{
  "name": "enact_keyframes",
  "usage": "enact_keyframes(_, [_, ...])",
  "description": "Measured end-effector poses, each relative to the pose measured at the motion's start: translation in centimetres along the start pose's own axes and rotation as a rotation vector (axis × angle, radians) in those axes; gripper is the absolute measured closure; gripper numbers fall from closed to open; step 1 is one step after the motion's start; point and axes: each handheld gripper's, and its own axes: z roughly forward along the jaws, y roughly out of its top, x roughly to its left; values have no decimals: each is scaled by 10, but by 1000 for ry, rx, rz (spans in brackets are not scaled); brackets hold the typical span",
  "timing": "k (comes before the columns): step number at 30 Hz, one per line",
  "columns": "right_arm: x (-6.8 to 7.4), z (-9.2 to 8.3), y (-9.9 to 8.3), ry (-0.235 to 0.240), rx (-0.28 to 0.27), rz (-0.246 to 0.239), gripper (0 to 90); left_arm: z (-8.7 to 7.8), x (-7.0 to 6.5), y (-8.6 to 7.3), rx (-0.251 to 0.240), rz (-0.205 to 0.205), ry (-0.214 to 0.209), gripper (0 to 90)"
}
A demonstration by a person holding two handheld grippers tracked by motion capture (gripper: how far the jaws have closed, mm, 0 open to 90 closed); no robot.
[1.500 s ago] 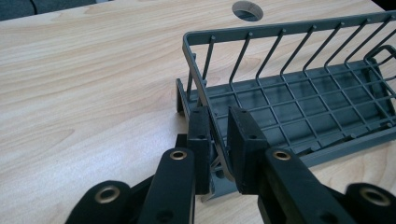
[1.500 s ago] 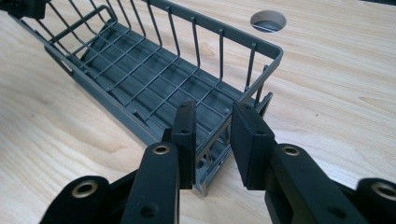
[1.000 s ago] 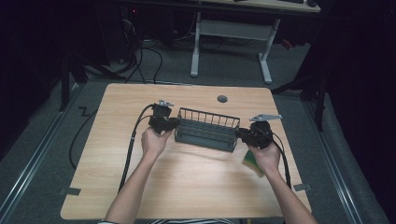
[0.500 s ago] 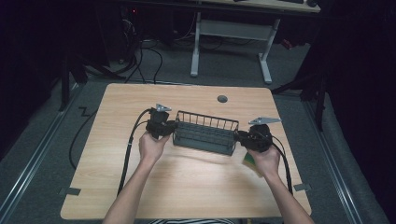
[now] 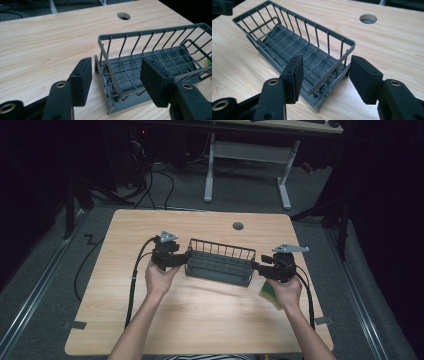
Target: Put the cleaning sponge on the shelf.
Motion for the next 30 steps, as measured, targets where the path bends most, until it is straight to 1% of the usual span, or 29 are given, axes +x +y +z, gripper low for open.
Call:
enact_keyframes(3, [1,-5,0,-3,-13,-2,432,-10,4,-5,-27,-7,-5,419])
enact_keyframes(5, [-1,-8,-2,5,-33,1,422,-15,7,-10,-40,-22,-6,417])
enact_keyframes(6, [-3,-10,-3,16,-50,10,421,-17,9,-13,-42,-24,-4,415])
enact_keyframes(7, [-5,-12,-5,21,-64,28,415,-19,11,-16,-45,-26,1,415])
enact_keyframes(8, [-8,-13,-7,24,-66,39,407,-22,12,-20,-45,-31,4,415])
enact_keyframes(9, [-10,-14,-9,21,-57,49,398,-23,14,-23,-36,-31,8,413])
enact_keyframes(10, [-12,-15,-11,18,-54,49,395,-25,16,-27,-35,-34,13,409])
enact_keyframes(13, [-17,-21,-17,4,-75,55,391,-31,20,-39,-27,-43,25,406])
enact_keyframes(14, [-18,-22,-20,0,-82,50,387,-33,22,-44,-23,-44,27,405])
enact_keyframes(16, [-21,-25,-25,-19,-80,48,375,-35,25,-55,-15,-42,46,400])
enact_keyframes(18, [-24,-28,-33,-32,-97,50,371,-36,28,-67,-4,-57,55,400])
enact_keyframes(19, [-26,-29,-36,-43,-80,50,371,-37,31,-73,7,-65,60,400])
enact_keyframes(20, [-27,-29,-40,-58,-86,36,371,-37,33,-80,15,-76,65,400])
enact_keyframes(21, [-28,-30,-45,-75,-101,10,370,-37,36,-86,28,-85,71,398])
enact_keyframes(22, [-29,-31,-49,-96,-100,-9,370,-37,37,-92,37,-89,83,395])
enact_keyframes(23, [-30,-32,-53,-106,-95,-23,368,-37,39,-97,45,-93,92,394])
enact_keyframes(24, [-32,-32,-57,-104,-93,-24,365,-37,40,-102,51,-102,96,394])
enact_keyframes(25, [-33,-33,-61,-100,-87,-15,360,-38,41,-107,54,-107,106,393])
enact_keyframes(29, [-40,-34,-76,-79,-63,6,323,-40,44,-121,73,-106,141,389])
enact_keyframes(30, [-42,-34,-79,-80,-62,3,313,-40,44,-121,73,-106,141,387])
